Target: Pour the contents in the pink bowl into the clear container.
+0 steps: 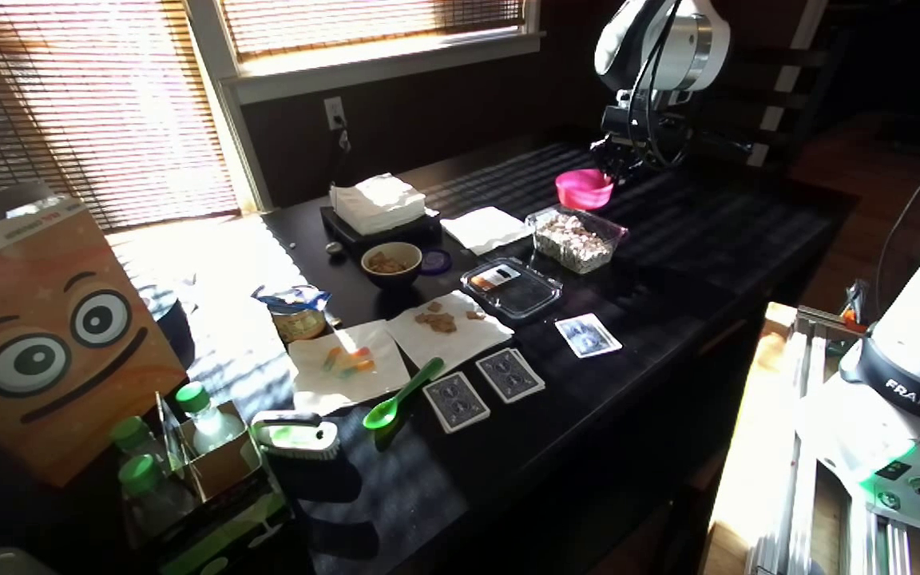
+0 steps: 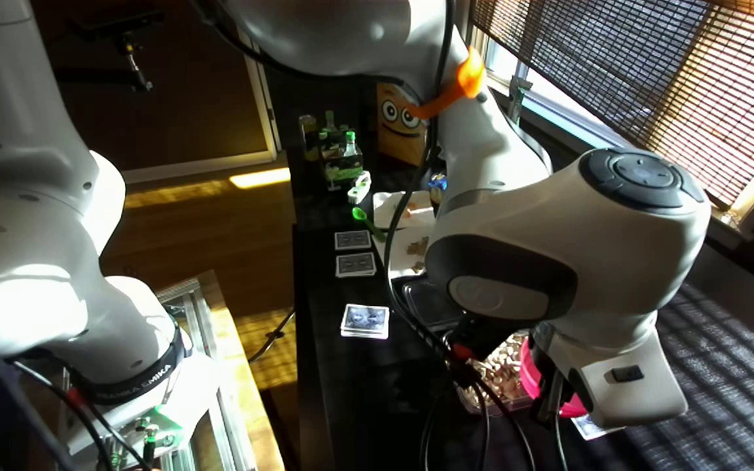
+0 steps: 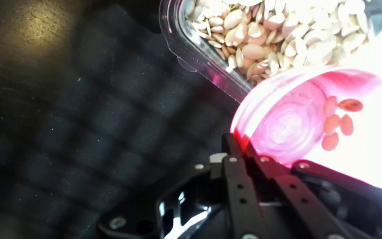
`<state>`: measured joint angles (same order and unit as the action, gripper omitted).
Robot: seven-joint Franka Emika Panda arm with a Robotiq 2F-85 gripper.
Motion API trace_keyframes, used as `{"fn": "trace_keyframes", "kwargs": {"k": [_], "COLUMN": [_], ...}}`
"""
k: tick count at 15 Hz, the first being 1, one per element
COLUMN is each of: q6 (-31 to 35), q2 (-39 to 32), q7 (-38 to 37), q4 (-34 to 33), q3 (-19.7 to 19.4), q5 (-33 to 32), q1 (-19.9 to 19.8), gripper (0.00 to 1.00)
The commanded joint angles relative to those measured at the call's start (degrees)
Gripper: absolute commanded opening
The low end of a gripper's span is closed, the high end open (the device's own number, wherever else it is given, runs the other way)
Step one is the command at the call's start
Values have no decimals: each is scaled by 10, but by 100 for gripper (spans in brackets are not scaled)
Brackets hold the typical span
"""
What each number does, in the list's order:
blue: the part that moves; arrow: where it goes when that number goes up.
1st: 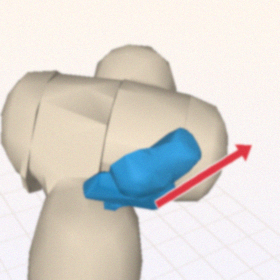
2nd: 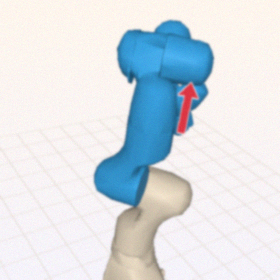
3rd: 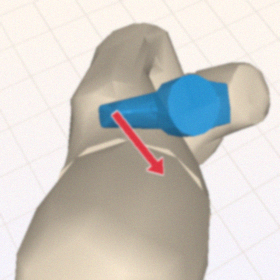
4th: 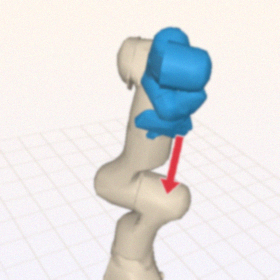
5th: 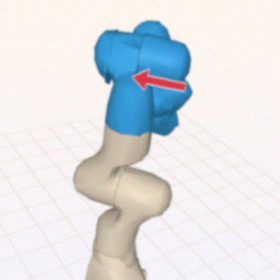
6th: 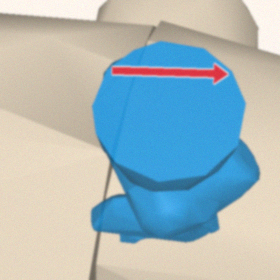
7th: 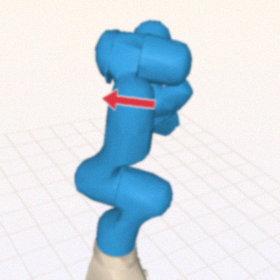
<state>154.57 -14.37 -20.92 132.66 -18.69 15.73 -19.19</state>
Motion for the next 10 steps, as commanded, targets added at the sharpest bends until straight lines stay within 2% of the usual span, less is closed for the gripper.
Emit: {"fn": "trace_keyframes", "kwargs": {"k": [1, 6, 10], "q6": [10, 0, 6], "q2": [-34, -63, -93], "q7": [-26, -64, -110], "q4": [-25, -49, -65], "q3": [-4, -6, -20], "q5": [43, 98, 104], "q1": [-10, -30, -29], "gripper": [1, 1, 1]}}
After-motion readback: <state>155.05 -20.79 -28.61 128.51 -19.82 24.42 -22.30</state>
